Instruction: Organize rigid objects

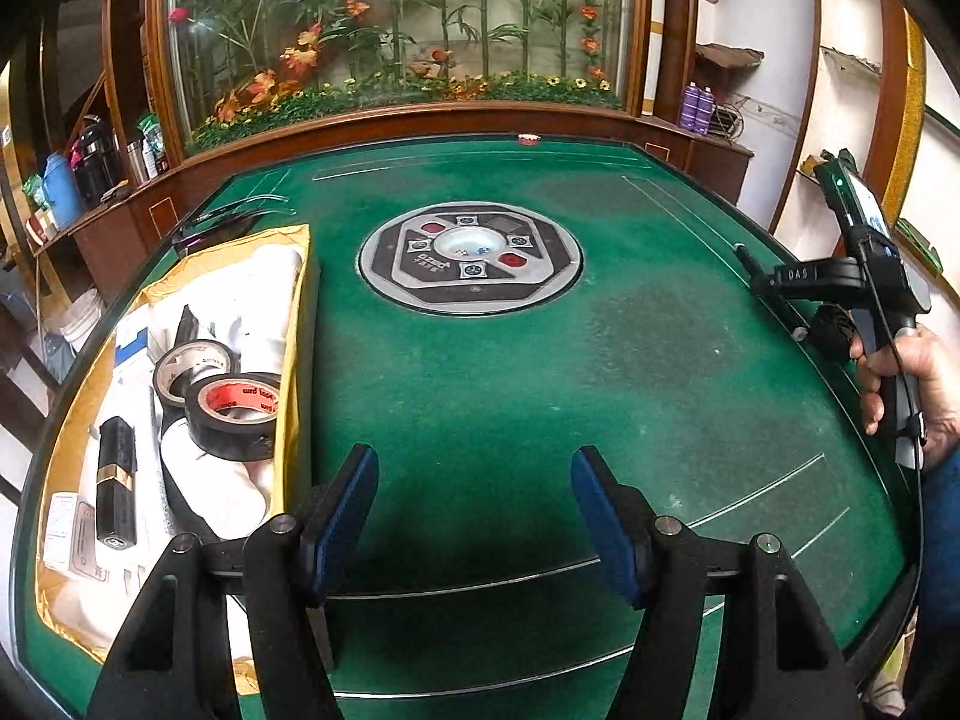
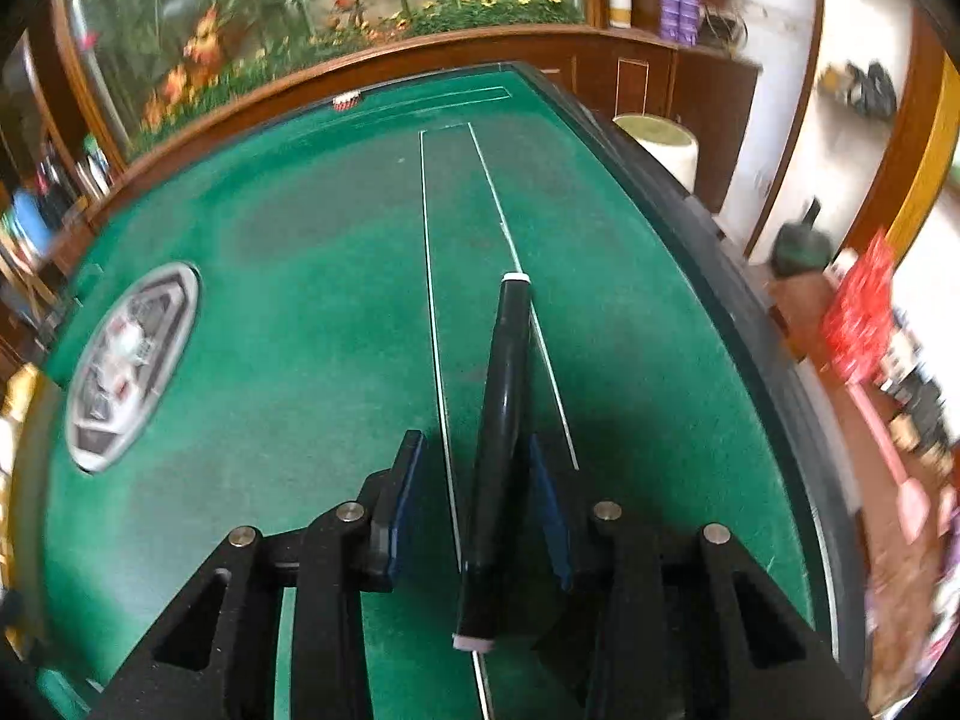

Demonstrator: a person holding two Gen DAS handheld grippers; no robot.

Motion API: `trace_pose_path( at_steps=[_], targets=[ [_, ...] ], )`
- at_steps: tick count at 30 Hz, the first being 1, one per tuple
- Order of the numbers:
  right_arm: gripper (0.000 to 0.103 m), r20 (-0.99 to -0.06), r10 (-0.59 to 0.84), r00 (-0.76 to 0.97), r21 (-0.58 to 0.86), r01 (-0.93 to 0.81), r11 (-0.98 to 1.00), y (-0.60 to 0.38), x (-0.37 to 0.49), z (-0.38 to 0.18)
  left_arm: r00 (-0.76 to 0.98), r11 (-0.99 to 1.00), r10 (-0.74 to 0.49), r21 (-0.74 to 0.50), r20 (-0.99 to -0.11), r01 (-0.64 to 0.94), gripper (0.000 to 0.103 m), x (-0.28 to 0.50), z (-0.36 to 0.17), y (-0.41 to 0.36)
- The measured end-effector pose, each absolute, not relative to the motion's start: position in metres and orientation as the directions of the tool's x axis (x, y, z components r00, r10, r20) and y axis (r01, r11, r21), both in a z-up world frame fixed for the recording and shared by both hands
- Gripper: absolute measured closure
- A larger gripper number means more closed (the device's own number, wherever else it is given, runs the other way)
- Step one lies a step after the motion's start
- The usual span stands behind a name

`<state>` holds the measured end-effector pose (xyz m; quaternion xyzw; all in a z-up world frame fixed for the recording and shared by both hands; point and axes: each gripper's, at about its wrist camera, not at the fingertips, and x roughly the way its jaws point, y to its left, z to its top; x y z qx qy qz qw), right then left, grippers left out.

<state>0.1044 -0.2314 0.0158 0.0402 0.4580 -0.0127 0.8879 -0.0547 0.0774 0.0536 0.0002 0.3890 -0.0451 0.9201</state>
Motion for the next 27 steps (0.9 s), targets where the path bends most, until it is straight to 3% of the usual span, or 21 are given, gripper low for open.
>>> trace_pose_path(
  at_steps=[1,2,4,12,22,24,27],
  targets=[
    [0.087,-0.814,0.016,0.58,0.052,0.046,0.998,-0.228,0.104,0.016,0.693,0.996,-0.084,-0.036,-0.716,0.083,0.033,-0.054,0.053,0.078],
    [0.089,-0.813,0.018,0.582,0.041,0.027,0.999,-0.225,0.102,0.017,0.693,0.996,-0.084,-0.036,-0.716,0.082,0.033,-0.054,0.052,0.078],
    [0.089,-0.806,0.038,0.591,0.022,-0.033,0.999,-0.208,0.095,0.017,0.693,0.996,-0.088,-0.043,-0.715,0.083,0.033,-0.054,0.053,0.078],
    [0.089,-0.769,0.451,0.453,0.282,-0.393,0.875,-0.097,0.039,0.022,0.676,0.985,-0.166,-0.155,-0.718,0.077,0.033,-0.053,0.059,0.087],
    [0.088,-0.775,0.528,0.349,0.3,-0.532,0.792,-0.039,-0.008,0.017,0.655,0.968,-0.209,-0.251,-0.726,0.031,0.033,-0.047,0.058,0.103],
    [0.061,-0.765,0.521,0.378,0.283,-0.529,0.8,-0.052,-0.01,0.023,0.647,0.968,-0.215,-0.248,-0.731,0.042,0.033,-0.045,0.057,0.097],
    [0.048,-0.73,0.471,0.494,0.226,-0.476,0.85,-0.09,-0.015,0.037,0.632,0.965,-0.244,-0.252,-0.736,0.079,0.033,-0.04,0.056,0.084]
  ],
)
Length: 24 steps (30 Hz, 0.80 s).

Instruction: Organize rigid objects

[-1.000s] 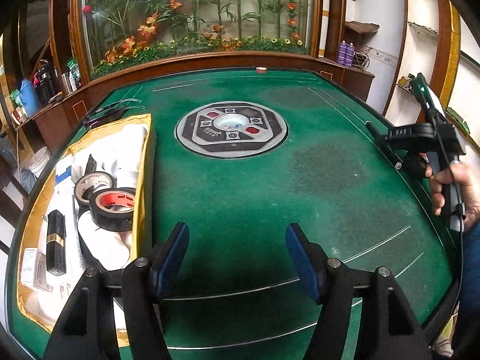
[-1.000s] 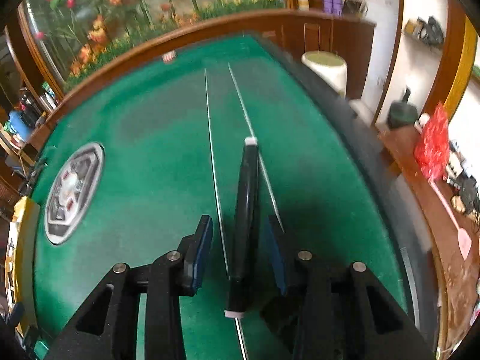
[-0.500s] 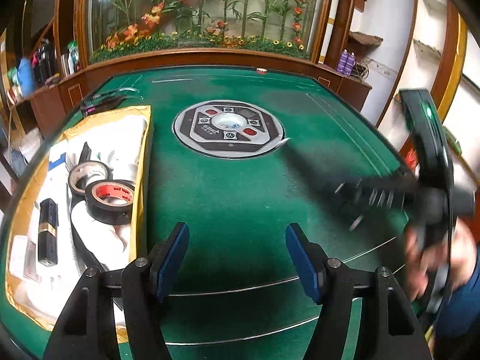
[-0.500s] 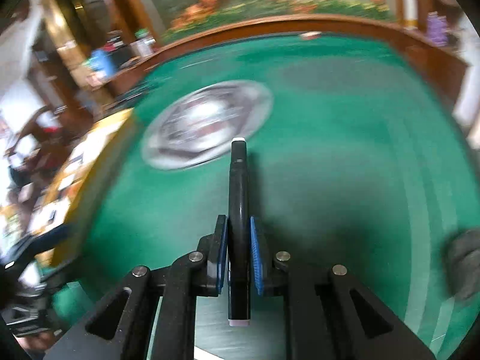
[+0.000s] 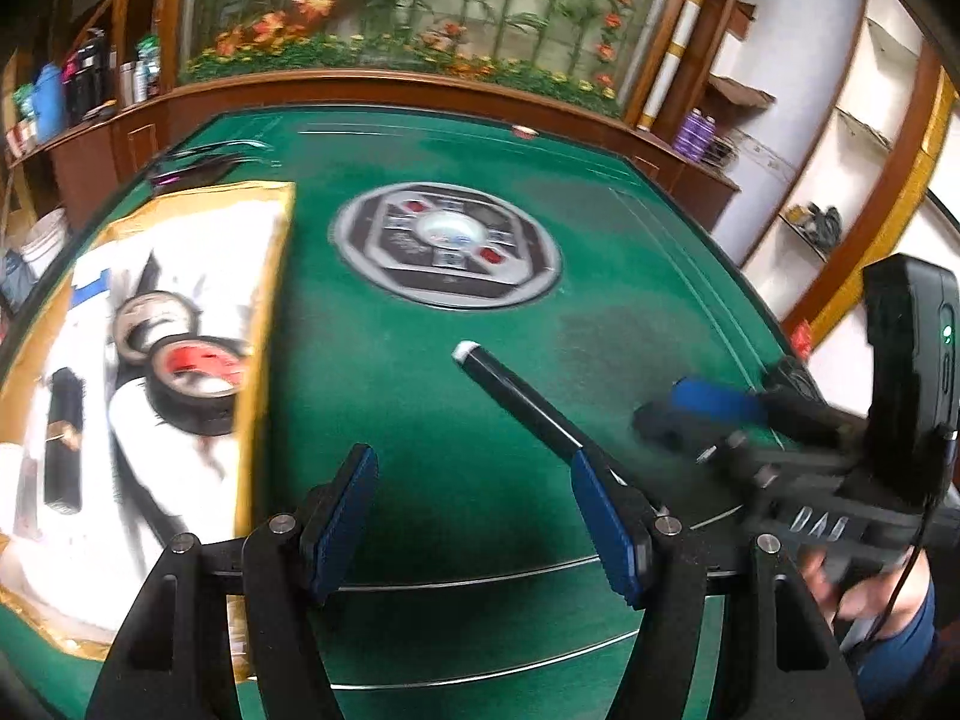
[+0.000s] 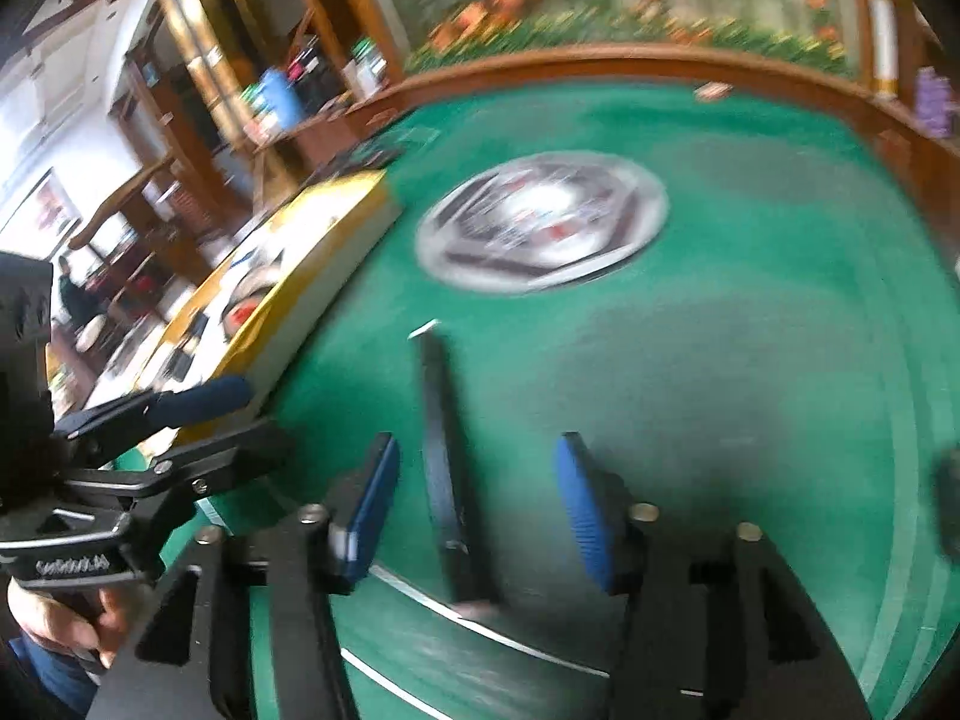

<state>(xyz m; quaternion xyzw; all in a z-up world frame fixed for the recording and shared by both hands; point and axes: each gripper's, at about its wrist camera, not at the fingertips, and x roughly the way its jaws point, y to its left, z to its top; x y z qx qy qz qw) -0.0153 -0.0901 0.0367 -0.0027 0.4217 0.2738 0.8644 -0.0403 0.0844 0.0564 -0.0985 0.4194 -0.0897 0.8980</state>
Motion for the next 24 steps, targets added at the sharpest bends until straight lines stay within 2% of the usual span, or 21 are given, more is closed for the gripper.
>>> trace_pose_path(
  at_steps=[4,5,6,10,15,17,19,20,21,22,24],
  targets=[
    [0.047,-0.712,0.388,0.584,0.174,-0.389,0.905,-0.142,-0.008,0.05,0.586,0.953,-0.292,-0.282,-0.756,0.112,0.032,-0.026,0.051,0.065],
    [0.043,-0.709,0.371,0.6,0.175,-0.36,0.916,-0.156,-0.005,0.053,0.572,0.946,-0.311,-0.302,-0.759,0.114,0.032,-0.021,0.049,0.06],
    [0.039,-0.702,0.35,0.62,0.182,-0.319,0.93,-0.172,-0.001,0.056,0.563,0.942,-0.324,-0.317,-0.76,0.115,0.032,-0.017,0.049,0.057],
    [0.037,-0.687,0.212,0.695,0.184,-0.116,0.976,-0.246,0.003,0.061,0.509,0.925,-0.362,-0.367,-0.781,0.094,0.032,0.005,0.043,0.039],
    [0.037,-0.706,0.142,0.694,0.18,-0.018,0.984,-0.289,0.004,0.051,0.488,0.968,-0.244,-0.238,-0.838,0.075,0.032,0.025,0.035,0.013],
    [0.036,-0.712,0.138,0.689,0.188,-0.003,0.982,-0.299,0.003,0.046,0.492,0.98,-0.197,-0.168,-0.848,0.102,0.047,0.027,0.029,0.005],
    [0.034,-0.718,0.138,0.682,0.188,-0.001,0.982,-0.306,0.002,0.042,0.525,0.99,-0.108,-0.043,-0.845,0.135,0.071,0.026,0.026,-0.002],
    [0.029,-0.719,0.137,0.681,0.184,-0.003,0.983,-0.31,0.001,0.042,0.536,0.989,-0.092,-0.013,-0.839,0.149,0.073,0.024,0.026,-0.003],
    [0.022,-0.722,0.133,0.678,0.173,-0.009,0.985,-0.312,0.002,0.04,0.533,0.987,-0.102,-0.017,-0.84,0.163,0.082,0.024,0.025,-0.002],
    [0.019,-0.728,0.132,0.673,0.166,-0.013,0.986,-0.313,0.003,0.039,0.532,0.984,-0.106,-0.013,-0.84,0.176,0.085,0.023,0.026,0.0],
    [0.018,-0.734,0.168,0.658,0.186,-0.042,0.982,-0.309,0.009,0.034,0.544,0.983,-0.076,0.03,-0.836,0.183,0.085,0.02,0.026,0.005]
  ],
)
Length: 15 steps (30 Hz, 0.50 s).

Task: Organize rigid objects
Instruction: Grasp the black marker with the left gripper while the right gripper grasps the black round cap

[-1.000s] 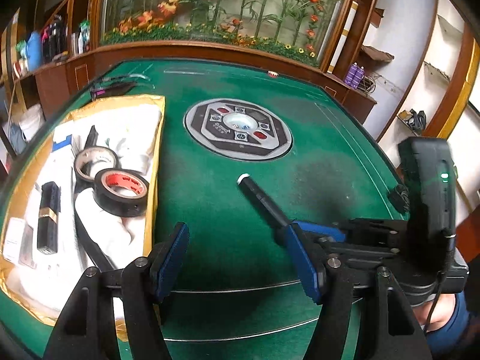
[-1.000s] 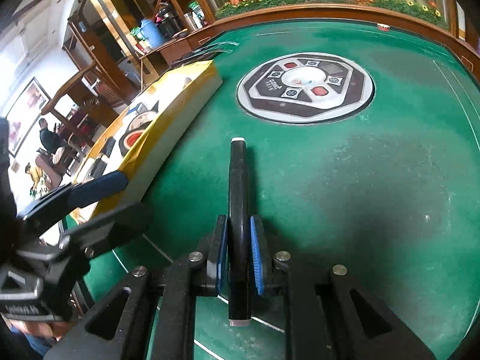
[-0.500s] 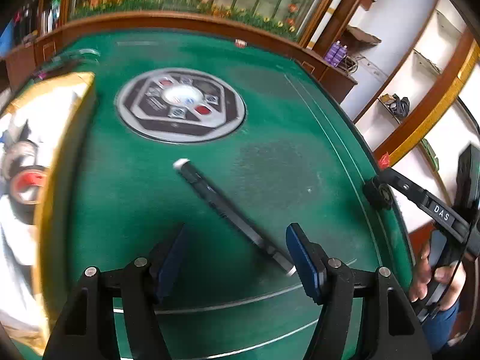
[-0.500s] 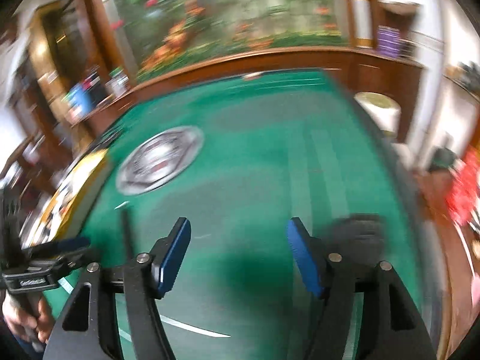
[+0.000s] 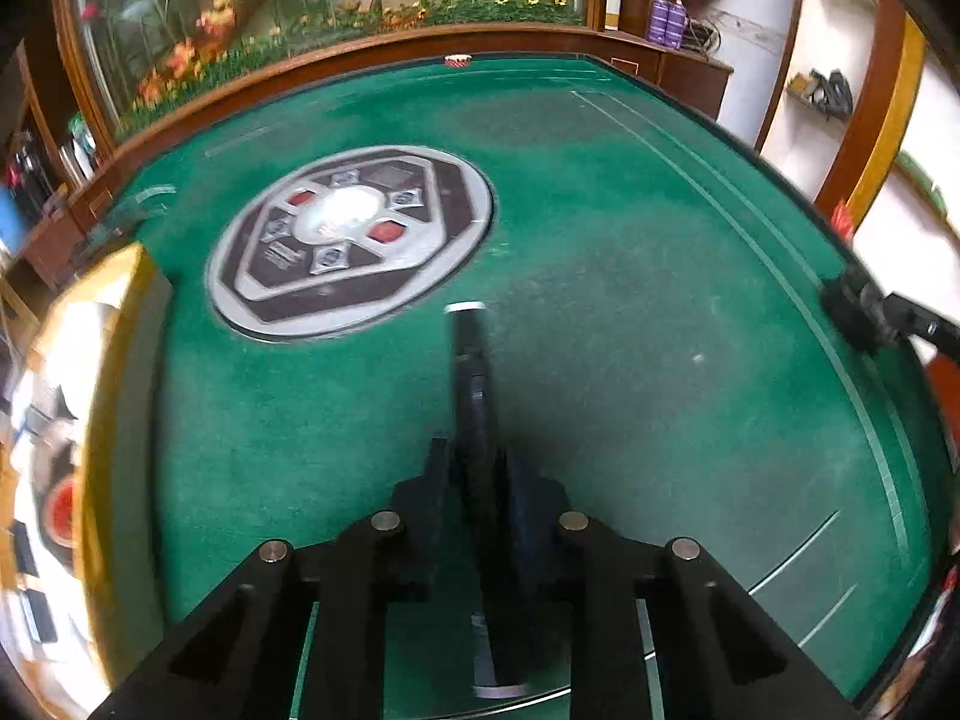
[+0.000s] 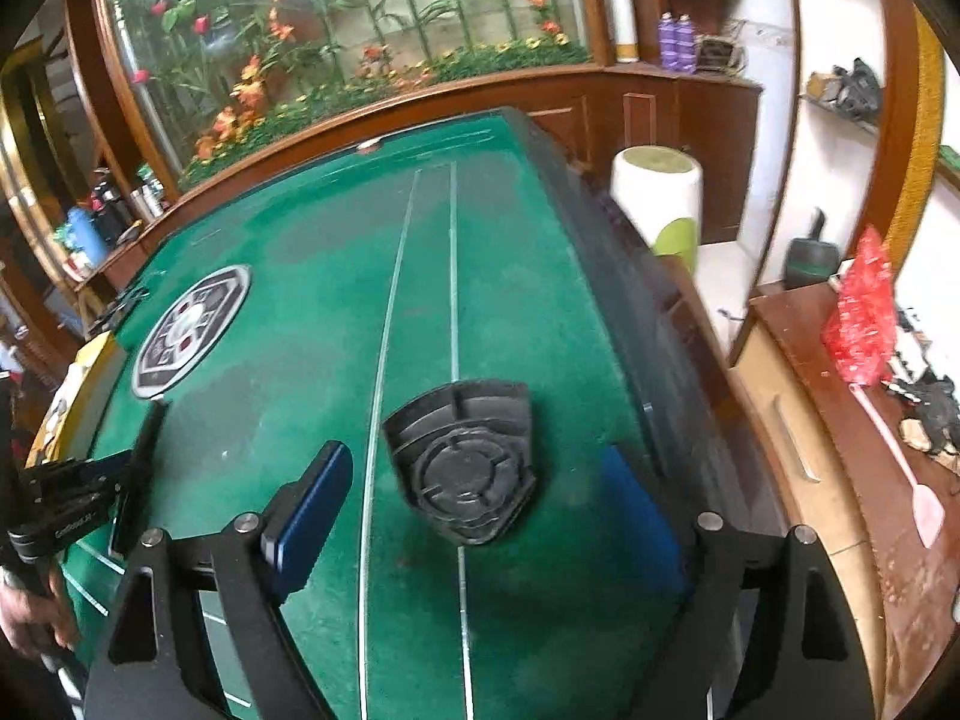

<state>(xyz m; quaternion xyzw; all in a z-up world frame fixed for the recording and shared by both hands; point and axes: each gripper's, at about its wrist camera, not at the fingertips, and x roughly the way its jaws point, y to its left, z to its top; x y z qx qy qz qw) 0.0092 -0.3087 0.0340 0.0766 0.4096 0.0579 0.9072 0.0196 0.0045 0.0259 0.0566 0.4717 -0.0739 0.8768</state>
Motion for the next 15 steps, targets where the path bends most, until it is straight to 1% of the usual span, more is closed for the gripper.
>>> trace_pose_path(
  at_steps=[2,5,8,9,11,15],
  targets=[
    [0.018,-0.742,0.173,0.648,0.177,-0.06,0.982,-0.305,0.01,0.031,0.543,0.982,-0.091,0.015,-0.835,0.187,0.085,0.019,0.025,0.011],
    [0.018,-0.765,0.14,0.629,0.11,-0.087,0.99,-0.294,0.016,0.026,0.539,0.982,-0.116,-0.016,-0.834,0.186,0.085,0.018,0.024,0.016],
    [0.018,-0.779,0.102,0.619,0.063,-0.086,0.994,-0.289,0.023,0.019,0.547,0.982,-0.109,-0.003,-0.83,0.191,0.085,0.022,0.025,0.012],
    [0.023,-0.786,0.101,0.61,0.06,-0.087,0.994,-0.289,0.024,0.016,0.549,0.981,-0.107,0.0,-0.829,0.192,0.087,0.022,0.025,0.011],
    [0.046,-0.801,0.107,0.589,0.075,-0.079,0.994,-0.291,0.028,0.011,0.549,0.981,-0.12,-0.016,-0.827,0.191,0.088,0.021,0.025,0.011],
    [0.046,-0.773,0.143,0.618,0.105,-0.097,0.99,-0.288,0.02,0.021,0.551,0.979,-0.159,-0.058,-0.82,0.196,0.088,0.015,0.029,0.014]
  ],
)
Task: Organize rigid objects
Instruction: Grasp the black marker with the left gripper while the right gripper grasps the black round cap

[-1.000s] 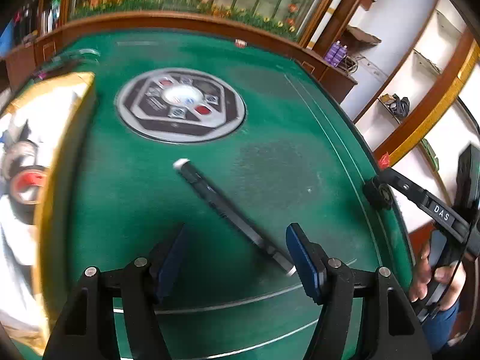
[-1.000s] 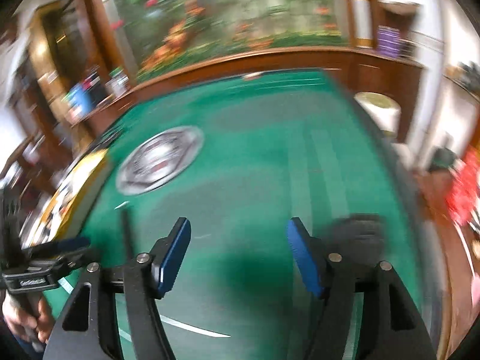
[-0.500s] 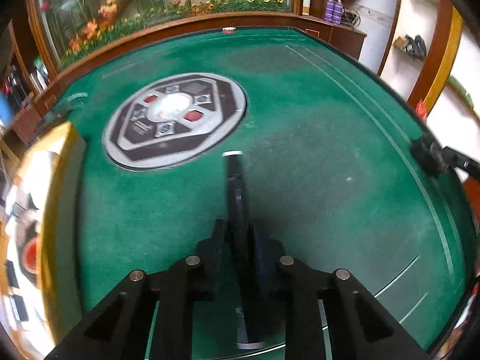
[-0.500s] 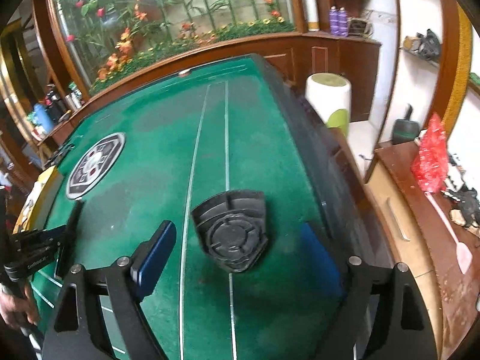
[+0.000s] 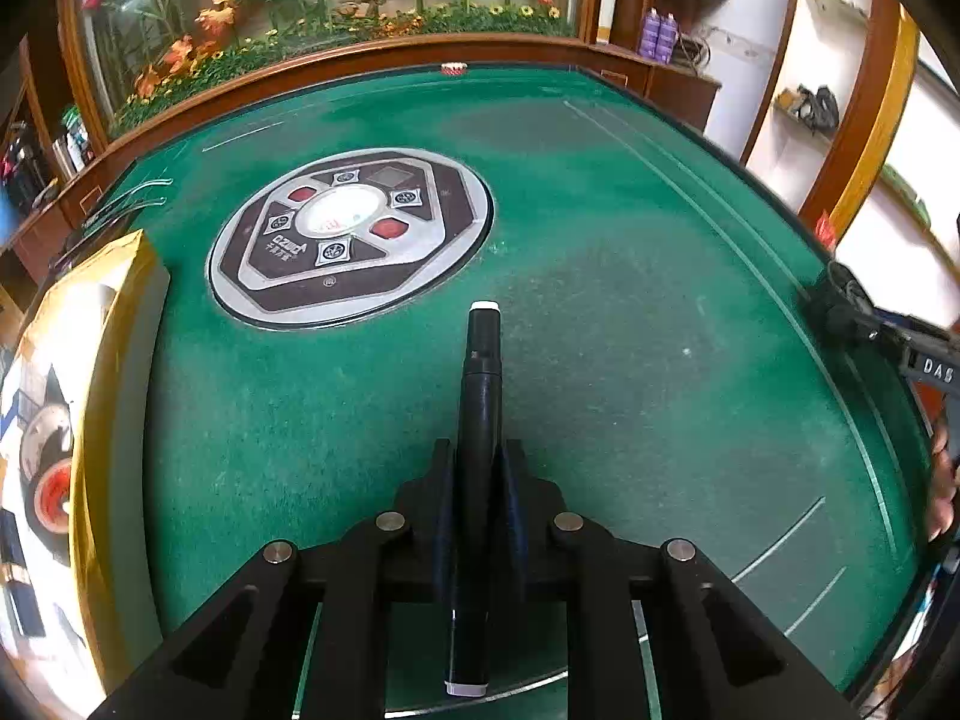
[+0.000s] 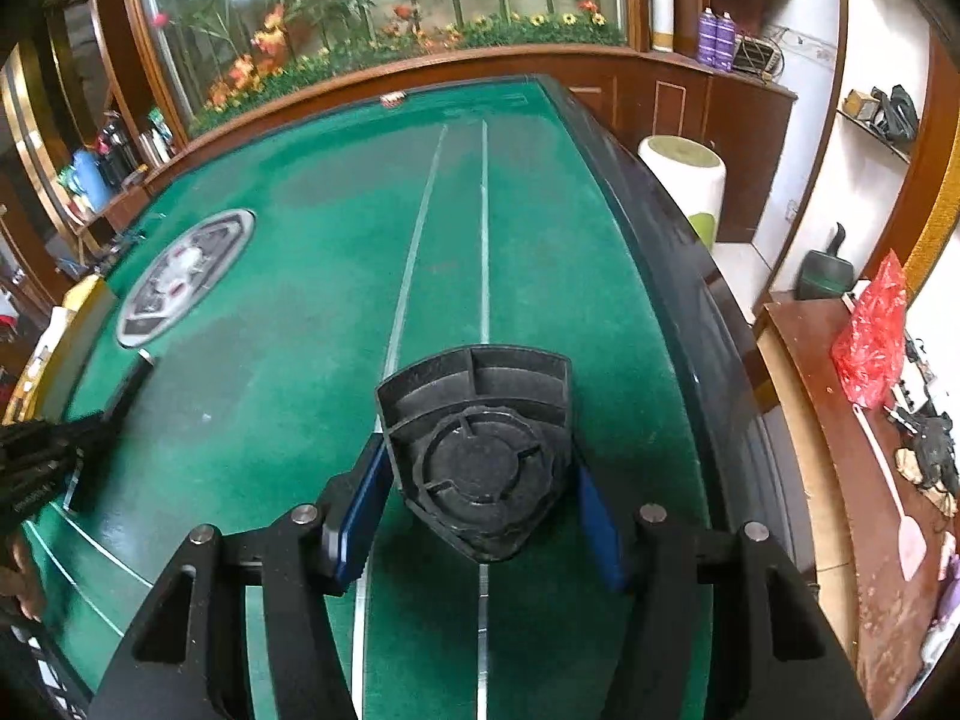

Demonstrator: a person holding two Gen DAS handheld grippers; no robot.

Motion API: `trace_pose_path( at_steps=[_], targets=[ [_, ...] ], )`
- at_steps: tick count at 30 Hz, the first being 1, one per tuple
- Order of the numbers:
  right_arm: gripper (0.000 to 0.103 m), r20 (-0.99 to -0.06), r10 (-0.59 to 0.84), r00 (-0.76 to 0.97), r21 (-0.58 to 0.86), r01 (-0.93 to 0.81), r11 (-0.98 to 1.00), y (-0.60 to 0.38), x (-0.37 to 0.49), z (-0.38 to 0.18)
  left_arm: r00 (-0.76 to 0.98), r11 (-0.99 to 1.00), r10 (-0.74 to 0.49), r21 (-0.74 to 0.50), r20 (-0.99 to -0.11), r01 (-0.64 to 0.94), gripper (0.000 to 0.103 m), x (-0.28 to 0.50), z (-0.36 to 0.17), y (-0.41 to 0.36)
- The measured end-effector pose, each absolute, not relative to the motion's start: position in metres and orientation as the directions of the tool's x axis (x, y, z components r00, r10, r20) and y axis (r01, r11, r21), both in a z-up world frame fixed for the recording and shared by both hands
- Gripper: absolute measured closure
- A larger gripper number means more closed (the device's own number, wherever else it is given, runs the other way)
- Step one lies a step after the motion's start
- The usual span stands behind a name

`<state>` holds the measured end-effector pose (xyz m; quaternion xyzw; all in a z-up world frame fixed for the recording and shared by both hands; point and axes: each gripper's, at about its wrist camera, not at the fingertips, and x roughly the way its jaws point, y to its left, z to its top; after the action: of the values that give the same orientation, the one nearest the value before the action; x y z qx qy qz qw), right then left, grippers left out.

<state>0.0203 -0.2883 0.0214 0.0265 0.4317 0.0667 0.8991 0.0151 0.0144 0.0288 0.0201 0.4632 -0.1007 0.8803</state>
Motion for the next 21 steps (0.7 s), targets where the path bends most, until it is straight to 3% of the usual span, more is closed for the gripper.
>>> trace_pose_path(
  at_steps=[9,21],
  targets=[
    [0.046,-0.73,0.314,0.608,0.193,-0.257,0.947,-0.227,0.013,0.039,0.615,0.983,-0.168,-0.086,-0.77,0.161,0.088,-0.005,0.054,0.033],
    [0.046,-0.7,0.457,0.549,0.16,-0.503,0.849,-0.092,0.004,0.063,0.741,0.999,-0.019,-0.034,-0.672,-0.005,0.088,-0.034,0.089,0.096]
  ],
)
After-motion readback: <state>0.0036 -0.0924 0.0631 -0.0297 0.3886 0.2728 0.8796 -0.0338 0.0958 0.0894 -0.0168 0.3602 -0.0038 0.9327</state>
